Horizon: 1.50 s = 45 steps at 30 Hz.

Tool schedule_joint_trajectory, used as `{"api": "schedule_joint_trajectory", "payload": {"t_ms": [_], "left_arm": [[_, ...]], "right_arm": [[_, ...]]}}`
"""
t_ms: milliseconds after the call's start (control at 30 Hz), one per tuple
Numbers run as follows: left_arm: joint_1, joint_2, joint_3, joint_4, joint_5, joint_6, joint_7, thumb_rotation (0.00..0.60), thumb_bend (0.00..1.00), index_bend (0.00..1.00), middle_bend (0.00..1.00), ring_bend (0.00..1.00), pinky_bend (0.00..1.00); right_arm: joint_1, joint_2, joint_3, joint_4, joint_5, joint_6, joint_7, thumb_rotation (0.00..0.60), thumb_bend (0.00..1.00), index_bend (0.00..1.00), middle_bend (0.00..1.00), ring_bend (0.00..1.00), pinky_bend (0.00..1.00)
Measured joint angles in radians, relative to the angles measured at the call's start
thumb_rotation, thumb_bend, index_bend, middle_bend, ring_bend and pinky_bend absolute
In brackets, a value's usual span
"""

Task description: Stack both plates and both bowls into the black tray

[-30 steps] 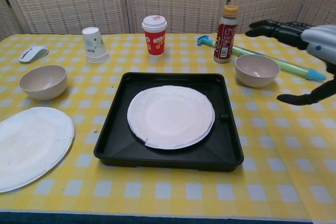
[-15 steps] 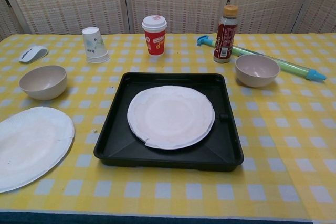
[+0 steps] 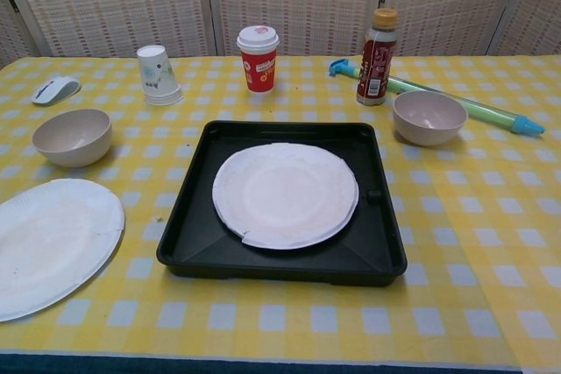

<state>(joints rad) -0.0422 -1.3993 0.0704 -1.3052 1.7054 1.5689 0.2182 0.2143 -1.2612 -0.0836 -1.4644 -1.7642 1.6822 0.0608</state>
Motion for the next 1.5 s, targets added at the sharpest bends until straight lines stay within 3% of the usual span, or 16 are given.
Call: {"api": "schedule_joint_trajectory", "payload": {"t_ms": [267, 400, 867, 1500], "left_arm": [[0.003, -0.07, 0.019, 0.198, 0.058, 0.059, -0.095, 0.6, 0.24, 0.42, 0.99, 0.86, 0.95], [0.005, -0.099, 0.036, 0.281, 0.076, 0.078, -0.181, 0.6, 0.23, 0.45, 1.0, 0.92, 1.0], [-0.003, -0.245, 0.061, 0.584, 0.082, 0.077, -0.364, 0.6, 0.24, 0.46, 1.0, 0.95, 1.0], [-0.019, -0.403, 0.034, 0.833, 0.032, 0.097, -0.468, 0.6, 0.24, 0.51, 1.0, 0.96, 1.0]], "right_arm": [[-0.005, -0.003, 0.014, 0.0, -0.003, -0.025, 0.003, 0.6, 0.28, 0.0, 0.0, 0.0, 0.0], [-0.01, -0.007, 0.018, 0.0, -0.007, -0.03, 0.001, 0.6, 0.28, 0.0, 0.0, 0.0, 0.0], [-0.019, -0.018, 0.027, 0.001, -0.009, -0.062, -0.007, 0.6, 0.28, 0.0, 0.0, 0.0, 0.0], [-0.023, -0.015, 0.04, 0.001, -0.005, -0.091, 0.007, 0.6, 0.28, 0.0, 0.0, 0.0, 0.0]]}}
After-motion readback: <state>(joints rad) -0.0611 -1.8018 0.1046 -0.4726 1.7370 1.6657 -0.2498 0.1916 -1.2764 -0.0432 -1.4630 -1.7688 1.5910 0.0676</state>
